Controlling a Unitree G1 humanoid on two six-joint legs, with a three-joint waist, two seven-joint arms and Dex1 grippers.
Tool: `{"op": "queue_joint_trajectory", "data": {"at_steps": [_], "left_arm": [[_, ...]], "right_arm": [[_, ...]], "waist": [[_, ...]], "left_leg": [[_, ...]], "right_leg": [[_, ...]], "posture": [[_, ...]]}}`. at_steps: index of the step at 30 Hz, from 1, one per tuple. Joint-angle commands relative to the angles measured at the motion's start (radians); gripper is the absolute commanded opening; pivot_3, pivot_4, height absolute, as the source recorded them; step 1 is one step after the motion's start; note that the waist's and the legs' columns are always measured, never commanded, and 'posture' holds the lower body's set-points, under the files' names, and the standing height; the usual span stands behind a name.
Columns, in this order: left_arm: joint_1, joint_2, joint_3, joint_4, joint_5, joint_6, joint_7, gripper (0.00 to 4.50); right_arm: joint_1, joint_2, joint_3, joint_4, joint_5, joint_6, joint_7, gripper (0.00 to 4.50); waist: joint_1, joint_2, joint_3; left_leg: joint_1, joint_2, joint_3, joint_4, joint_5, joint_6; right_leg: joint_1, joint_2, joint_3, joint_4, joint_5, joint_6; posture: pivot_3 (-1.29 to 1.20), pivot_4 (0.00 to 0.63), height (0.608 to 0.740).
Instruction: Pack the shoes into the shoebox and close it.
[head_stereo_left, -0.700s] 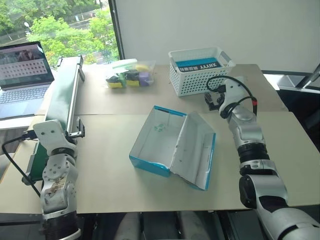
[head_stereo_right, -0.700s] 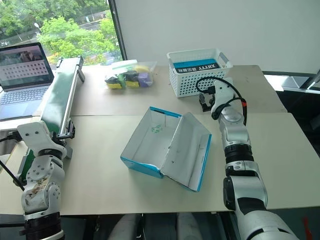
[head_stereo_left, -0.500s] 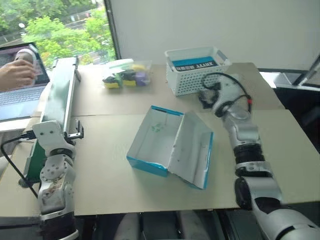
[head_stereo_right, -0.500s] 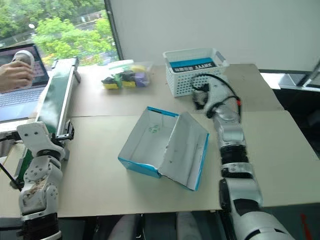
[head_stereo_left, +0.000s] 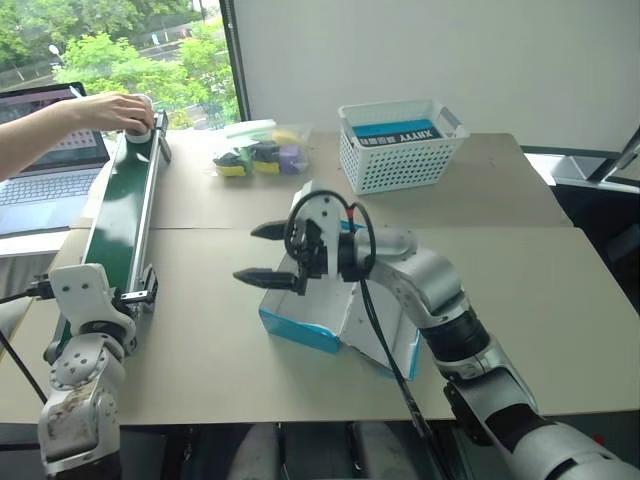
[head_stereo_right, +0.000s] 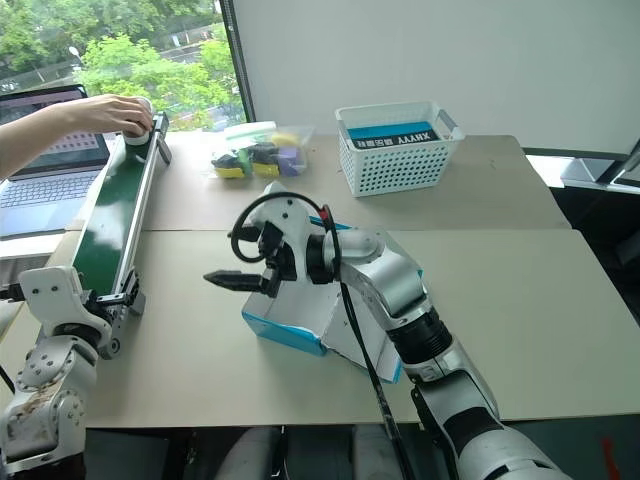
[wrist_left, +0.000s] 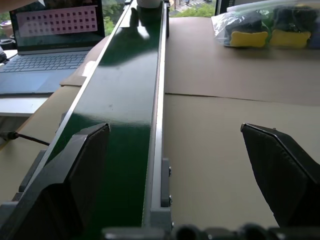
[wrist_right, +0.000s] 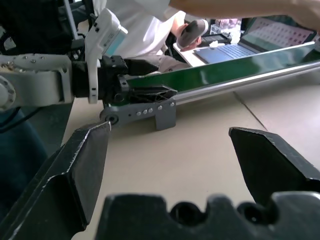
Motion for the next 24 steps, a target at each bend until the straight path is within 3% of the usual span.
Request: {"op": "queue_joint_trajectory", "data": {"at_steps": [1,24], "left_arm": [[0.022,0.025,0.048,-0.05,-0.022,0.005,-0.024,4.5],[0.044,0.028,0.11,-0.038,-0.066,0.059,-0.036,4.5]], "right_arm": [[-0.001,0.006,0.006,-0.049,-0.015,-0.012,-0.007,4.48],[0.008,0.074,0.003,0.023,-0.083,-0.018,-0.086,4.48]], "waist": [[-0.001,0.0,0.0],[0.001,0.0,0.0]], "left_leg": [[0.0,0.0,0.0,0.0,0.0,0.0],[0.0,0.0,0.001,0.0,0.0,0.0]], "right_leg": [[0.0,0.0,0.0,0.0,0.0,0.0],[0.0,0.0,0.0,0.0,0.0,0.0]], "posture": [[0.0,0.15,0.738],[0.0,0.15,0.738]]}}
